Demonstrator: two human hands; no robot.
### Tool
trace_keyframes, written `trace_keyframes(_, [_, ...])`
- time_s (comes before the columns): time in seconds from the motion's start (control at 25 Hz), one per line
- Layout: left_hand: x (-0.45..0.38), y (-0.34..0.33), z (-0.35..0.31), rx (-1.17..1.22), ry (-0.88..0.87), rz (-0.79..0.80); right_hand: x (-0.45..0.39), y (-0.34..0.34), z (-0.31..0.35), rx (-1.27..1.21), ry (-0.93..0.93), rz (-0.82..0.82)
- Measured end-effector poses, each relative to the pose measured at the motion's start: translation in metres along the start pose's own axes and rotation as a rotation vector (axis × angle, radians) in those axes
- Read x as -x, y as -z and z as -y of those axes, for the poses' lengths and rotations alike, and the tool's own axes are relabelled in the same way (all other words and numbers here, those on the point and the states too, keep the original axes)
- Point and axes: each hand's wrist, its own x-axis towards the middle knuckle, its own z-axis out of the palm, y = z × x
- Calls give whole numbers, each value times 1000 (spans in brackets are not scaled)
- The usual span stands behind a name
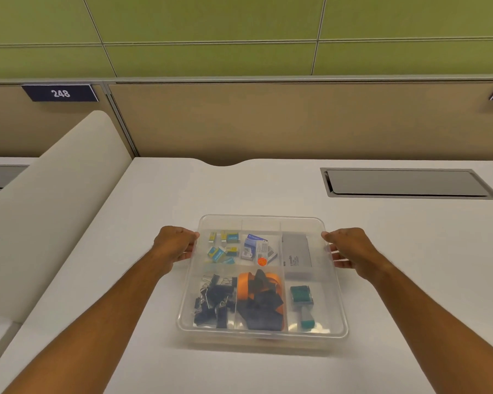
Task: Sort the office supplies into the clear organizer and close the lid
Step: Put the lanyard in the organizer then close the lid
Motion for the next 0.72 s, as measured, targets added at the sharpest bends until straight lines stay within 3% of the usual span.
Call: trace_keyframes(0.72, [-51, -24, -26, 62, 102, -39, -48, -18, 16, 41, 41, -102])
